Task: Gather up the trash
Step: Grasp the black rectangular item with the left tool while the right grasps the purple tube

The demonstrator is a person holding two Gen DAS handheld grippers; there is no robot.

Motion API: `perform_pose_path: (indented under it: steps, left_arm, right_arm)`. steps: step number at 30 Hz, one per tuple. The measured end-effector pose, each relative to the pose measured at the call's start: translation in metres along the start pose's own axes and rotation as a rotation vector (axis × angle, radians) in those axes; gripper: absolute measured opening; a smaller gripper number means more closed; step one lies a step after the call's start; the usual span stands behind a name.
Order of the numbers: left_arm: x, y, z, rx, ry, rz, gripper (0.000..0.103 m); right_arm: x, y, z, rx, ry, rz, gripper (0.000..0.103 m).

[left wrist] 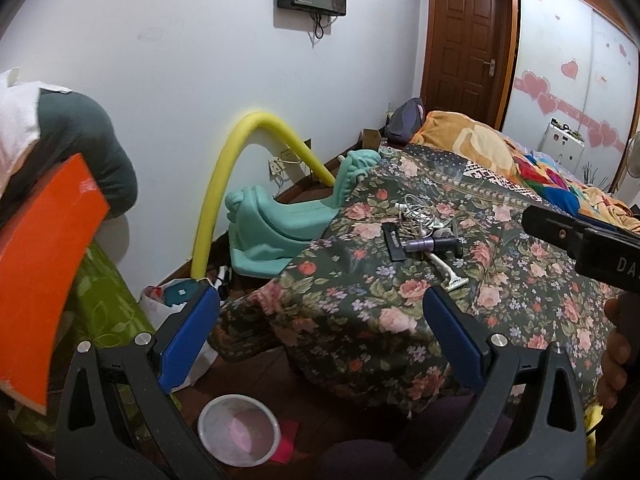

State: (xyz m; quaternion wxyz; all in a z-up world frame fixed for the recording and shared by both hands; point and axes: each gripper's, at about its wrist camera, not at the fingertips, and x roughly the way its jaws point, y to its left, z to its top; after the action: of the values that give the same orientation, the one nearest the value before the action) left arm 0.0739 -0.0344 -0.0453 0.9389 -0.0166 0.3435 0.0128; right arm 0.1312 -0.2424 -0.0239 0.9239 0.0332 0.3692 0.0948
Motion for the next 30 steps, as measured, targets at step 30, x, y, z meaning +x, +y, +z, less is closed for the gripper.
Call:
perform_pose_path:
  steps: [30]
  left_arm:
    - [0.215, -0.071, 0.014, -0.024, 0.297, -0.030, 0.072]
  right_arm:
    - [0.190, -0.063, 0.010, -0.059, 0.257, 0.103, 0.082]
